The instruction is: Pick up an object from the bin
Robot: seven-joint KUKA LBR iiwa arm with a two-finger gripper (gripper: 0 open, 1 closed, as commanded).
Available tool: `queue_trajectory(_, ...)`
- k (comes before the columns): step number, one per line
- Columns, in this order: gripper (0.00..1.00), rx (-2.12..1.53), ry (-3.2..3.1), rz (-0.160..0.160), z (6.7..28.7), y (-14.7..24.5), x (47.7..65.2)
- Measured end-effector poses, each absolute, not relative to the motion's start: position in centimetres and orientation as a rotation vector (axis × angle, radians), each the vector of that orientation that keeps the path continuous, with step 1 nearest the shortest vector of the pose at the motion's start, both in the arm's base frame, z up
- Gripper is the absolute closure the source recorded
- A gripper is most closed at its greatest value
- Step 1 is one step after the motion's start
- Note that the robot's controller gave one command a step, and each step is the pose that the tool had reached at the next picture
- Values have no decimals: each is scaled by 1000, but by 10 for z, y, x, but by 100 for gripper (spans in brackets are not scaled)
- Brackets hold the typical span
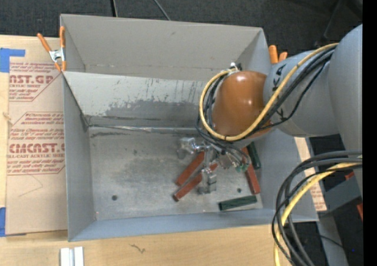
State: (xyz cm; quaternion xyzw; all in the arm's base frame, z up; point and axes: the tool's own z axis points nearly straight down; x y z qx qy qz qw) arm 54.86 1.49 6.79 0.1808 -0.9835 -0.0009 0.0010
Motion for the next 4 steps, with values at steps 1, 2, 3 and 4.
queue_trajectory(1, 0, 567, -3092, -3, 68, 16, 549)
queue_trajectory(2, 100, 567, -3092, -4, 69, 16, 549)
queue_trajectory(3, 100, 568, -3095, -1, 106, 17, 550)
queue_trajectory(4, 100, 569, -3099, 1, 178, 18, 552)
